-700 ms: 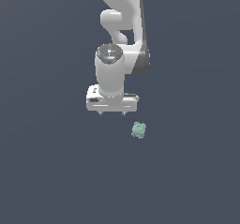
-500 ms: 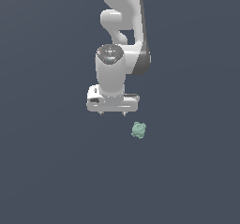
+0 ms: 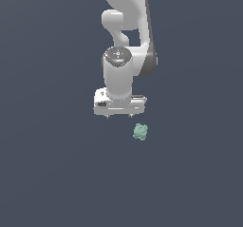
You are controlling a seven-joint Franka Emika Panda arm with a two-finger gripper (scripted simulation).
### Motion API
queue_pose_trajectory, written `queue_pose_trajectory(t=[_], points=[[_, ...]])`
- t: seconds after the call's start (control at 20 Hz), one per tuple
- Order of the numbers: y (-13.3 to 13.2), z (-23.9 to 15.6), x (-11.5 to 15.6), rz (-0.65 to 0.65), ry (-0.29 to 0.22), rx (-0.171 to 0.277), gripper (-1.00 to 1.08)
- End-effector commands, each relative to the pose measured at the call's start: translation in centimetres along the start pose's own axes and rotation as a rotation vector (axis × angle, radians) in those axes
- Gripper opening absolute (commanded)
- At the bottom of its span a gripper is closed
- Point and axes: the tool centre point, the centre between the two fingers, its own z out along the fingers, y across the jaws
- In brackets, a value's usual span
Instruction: Pick up the object and move it to a goal position.
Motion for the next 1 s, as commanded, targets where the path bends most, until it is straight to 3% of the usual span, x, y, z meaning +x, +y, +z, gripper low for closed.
queue_pose_trajectory(t=[0.0,0.45,0.95], points=[[0.0,0.0,0.0,0.003,0.000,0.000,1.00],[-1.7,1.1,0.5,0.066,0.001,0.001,1.00],[-6.1,3.7,1.5,0.219,0.002,0.002,1.00]])
